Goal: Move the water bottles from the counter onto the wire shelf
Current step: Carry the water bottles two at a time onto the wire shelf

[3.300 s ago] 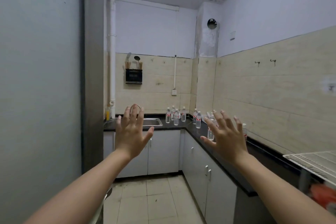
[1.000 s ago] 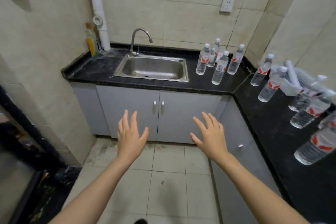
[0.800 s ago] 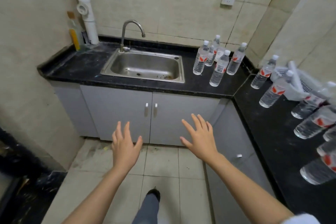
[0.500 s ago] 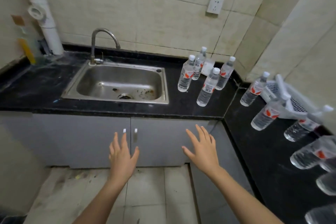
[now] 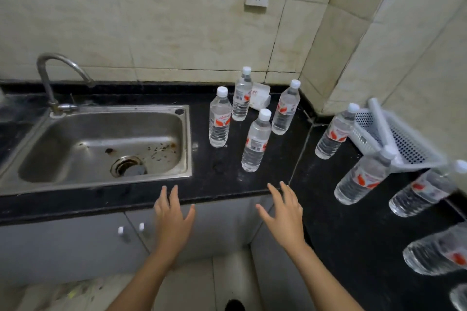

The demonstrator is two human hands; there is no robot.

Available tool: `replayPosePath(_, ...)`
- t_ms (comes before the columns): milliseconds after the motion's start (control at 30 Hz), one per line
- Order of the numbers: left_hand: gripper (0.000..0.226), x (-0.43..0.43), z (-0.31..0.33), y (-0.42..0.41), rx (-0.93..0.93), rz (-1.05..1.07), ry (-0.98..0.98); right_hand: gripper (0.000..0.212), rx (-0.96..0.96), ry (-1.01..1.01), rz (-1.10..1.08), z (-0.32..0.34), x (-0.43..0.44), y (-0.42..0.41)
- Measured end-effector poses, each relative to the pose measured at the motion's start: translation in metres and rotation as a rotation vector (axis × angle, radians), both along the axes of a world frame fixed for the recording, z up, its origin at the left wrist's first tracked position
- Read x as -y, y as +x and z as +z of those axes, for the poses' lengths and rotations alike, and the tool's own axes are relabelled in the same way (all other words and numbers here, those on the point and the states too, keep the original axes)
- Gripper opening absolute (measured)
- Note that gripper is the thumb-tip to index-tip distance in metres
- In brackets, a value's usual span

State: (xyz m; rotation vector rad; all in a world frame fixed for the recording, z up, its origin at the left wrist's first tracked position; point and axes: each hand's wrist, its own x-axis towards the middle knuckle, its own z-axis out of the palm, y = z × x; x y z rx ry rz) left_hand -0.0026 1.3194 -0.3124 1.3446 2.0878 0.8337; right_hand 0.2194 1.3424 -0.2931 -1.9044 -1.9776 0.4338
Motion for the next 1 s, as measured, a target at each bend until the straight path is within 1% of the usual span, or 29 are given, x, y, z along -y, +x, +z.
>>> replayPosePath(133, 0.064, -0.046, 0.012, 0.033, -0.019, -0.016, 0.03, 0.063, -0.113, -0.063, -0.049, -0.003, -0.039, 0.017)
replayPosePath(300, 0.065, -0.084, 0.012, 0.037, 0.004, 0.004, 0.004, 0.068, -0.186, -0.14, -0.043, -0.012, -0.079, 0.009)
replayPosePath(433, 0.064, -0.115, 0.003, 0.017, 0.03, 0.004, -0.01, 0.079, -0.34, -0.12, -0.134, -0.018, -0.109, -0.011)
replayPosePath(500, 0.064, -0.139, -0.002, 0.006, 0.035, -0.039, 0.01, 0.084, -0.409, -0.076, -0.2, -0.017, -0.126, -0.024)
replayPosePath(567, 0.068, -0.168, -0.002, -0.002, 0.051, -0.091, 0.016, 0.09, -0.479, -0.021, -0.309, -0.015, -0.144, -0.036)
replayPosePath(700, 0.08, -0.227, 0.003, -0.016, 0.144, -0.182, 0.035, 0.099, -0.648, 0.07, -0.522, -0.01, -0.175, -0.059)
replayPosePath(800, 0.09, -0.268, 0.007, -0.02, 0.213, -0.238, 0.076, 0.106, -0.75, 0.127, -0.628, -0.009, -0.193, -0.069)
replayPosePath(867, 0.096, -0.288, 0.003, -0.017, 0.263, -0.262, 0.063, 0.111, -0.786, 0.123, -0.656, -0.012, -0.199, -0.068)
replayPosePath(933, 0.102, -0.3, -0.004, -0.01, 0.367, -0.277, 0.046, 0.116, -0.827, 0.09, -0.635, -0.014, -0.2, -0.063)
replayPosePath(1000, 0.106, -0.306, -0.009, -0.005, 0.437, -0.266, 0.041, 0.114, -0.858, 0.061, -0.596, -0.013, -0.201, -0.056)
